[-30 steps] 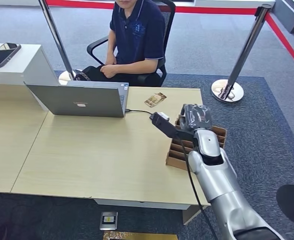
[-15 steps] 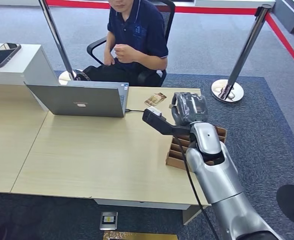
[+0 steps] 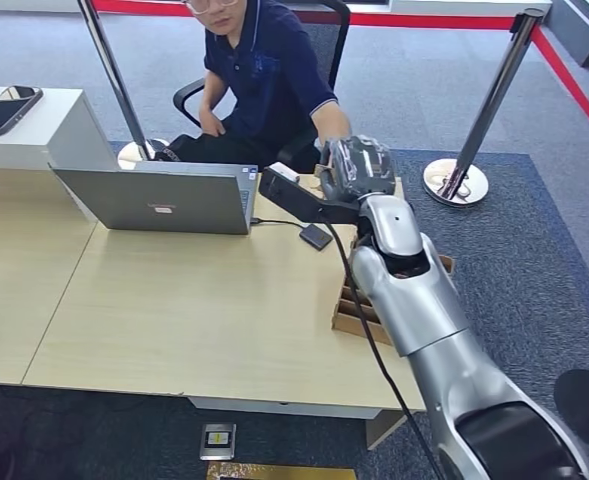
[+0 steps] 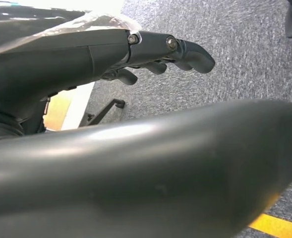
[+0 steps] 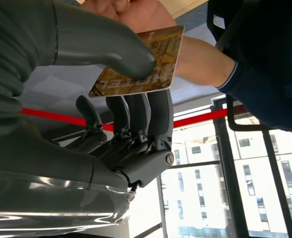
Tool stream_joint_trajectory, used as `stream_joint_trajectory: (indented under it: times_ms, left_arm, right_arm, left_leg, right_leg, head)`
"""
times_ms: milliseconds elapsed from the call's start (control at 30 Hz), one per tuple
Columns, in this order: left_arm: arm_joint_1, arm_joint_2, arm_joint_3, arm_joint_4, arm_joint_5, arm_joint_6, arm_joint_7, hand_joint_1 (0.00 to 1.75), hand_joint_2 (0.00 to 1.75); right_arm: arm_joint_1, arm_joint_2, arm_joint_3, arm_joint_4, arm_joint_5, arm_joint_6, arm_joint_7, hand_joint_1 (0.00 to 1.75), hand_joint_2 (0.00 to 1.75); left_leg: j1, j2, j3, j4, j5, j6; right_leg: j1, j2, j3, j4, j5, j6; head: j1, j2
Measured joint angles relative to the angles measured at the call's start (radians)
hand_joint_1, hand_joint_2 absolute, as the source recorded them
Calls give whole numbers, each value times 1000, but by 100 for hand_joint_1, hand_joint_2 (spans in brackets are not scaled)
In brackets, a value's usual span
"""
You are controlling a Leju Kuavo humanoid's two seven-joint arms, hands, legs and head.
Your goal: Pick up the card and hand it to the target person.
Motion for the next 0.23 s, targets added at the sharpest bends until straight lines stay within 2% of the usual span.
stream_joint_trajectory:
  times_ms: [233]
  left_arm:
    - [-3, 0, -6, 0, -2, 0, 3, 0, 0]
  right_arm:
    - [-71, 41, 0, 127, 19, -9, 15, 132, 175]
  left_leg:
    - [0, 0, 0, 0, 0, 0]
  right_leg:
    - [0, 0, 0, 0, 0, 0]
  head:
    - [0, 0]
